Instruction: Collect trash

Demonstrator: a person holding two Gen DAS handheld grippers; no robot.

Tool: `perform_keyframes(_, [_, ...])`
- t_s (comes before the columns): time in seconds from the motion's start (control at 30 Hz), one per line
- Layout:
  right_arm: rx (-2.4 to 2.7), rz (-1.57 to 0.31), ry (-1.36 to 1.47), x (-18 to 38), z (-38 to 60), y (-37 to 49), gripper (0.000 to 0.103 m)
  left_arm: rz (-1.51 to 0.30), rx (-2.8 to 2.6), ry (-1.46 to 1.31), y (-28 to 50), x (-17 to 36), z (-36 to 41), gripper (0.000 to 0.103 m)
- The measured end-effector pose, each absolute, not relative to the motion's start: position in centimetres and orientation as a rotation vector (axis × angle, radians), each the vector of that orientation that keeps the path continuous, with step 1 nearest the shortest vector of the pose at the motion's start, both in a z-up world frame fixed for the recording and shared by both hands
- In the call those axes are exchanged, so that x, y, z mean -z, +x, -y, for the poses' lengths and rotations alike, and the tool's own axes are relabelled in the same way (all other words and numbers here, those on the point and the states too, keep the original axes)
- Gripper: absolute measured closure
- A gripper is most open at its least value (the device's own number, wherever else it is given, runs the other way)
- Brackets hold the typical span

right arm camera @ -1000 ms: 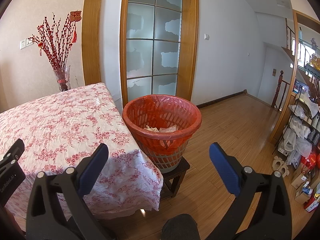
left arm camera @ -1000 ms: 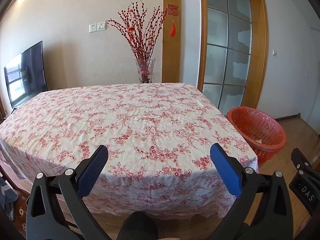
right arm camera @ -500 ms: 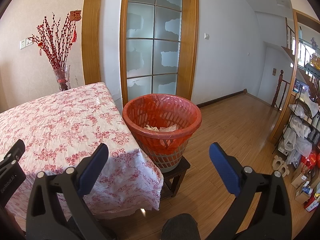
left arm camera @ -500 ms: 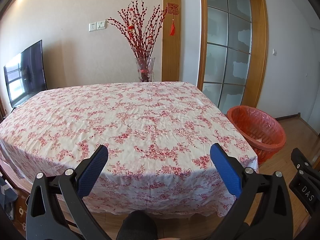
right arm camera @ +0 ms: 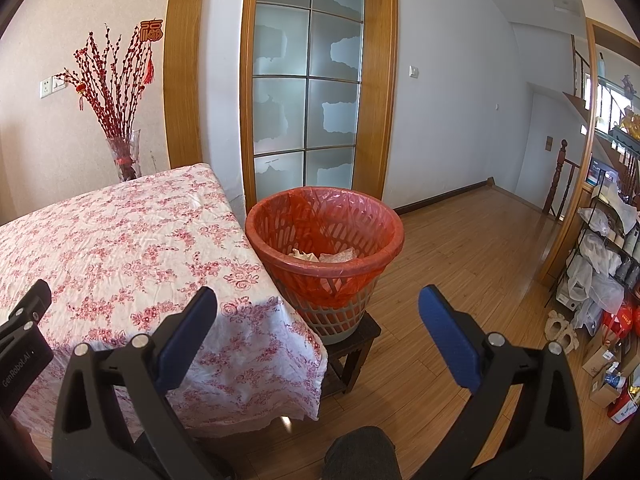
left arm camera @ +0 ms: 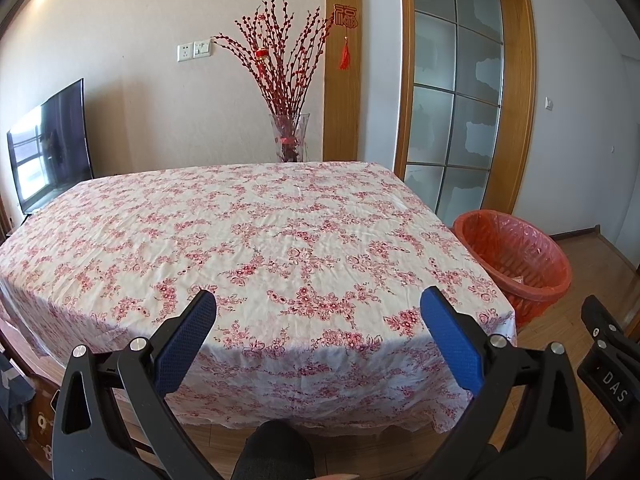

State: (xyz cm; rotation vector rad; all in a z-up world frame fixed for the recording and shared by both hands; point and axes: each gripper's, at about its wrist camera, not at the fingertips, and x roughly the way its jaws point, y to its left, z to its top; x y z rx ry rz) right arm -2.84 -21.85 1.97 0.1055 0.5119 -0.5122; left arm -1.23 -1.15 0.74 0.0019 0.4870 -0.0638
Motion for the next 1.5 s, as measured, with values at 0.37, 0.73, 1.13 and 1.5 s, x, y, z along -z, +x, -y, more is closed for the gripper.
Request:
perform_keyframes(0.37, [0.509,-0.516,0.107,-1.61,21.68,-2.98,0.004,-0.492,0.064,0.003,-1.27,-0.41,1.08,0.003])
perform_keyframes(0.73, [0.509,-0.516,0.106,-1.57,21.60,-3.00,0.005,-0.494,0.066,0.003,-1.19,-0.42,1.04,0.003])
perform_keyframes(1.13, [0.508,-0.517,0.106,-1.58,21.51,-2.92,0.005,-0.492,0.064,0.004,-1.21,-0.46,1.08,0.003])
perform_keyframes(1.5, [0.508,-0.518,0.106,-1.58,21.45,-2.91,0.005,-0.498,0.067,0.007,-1.02,-0.60,1.08,0.003])
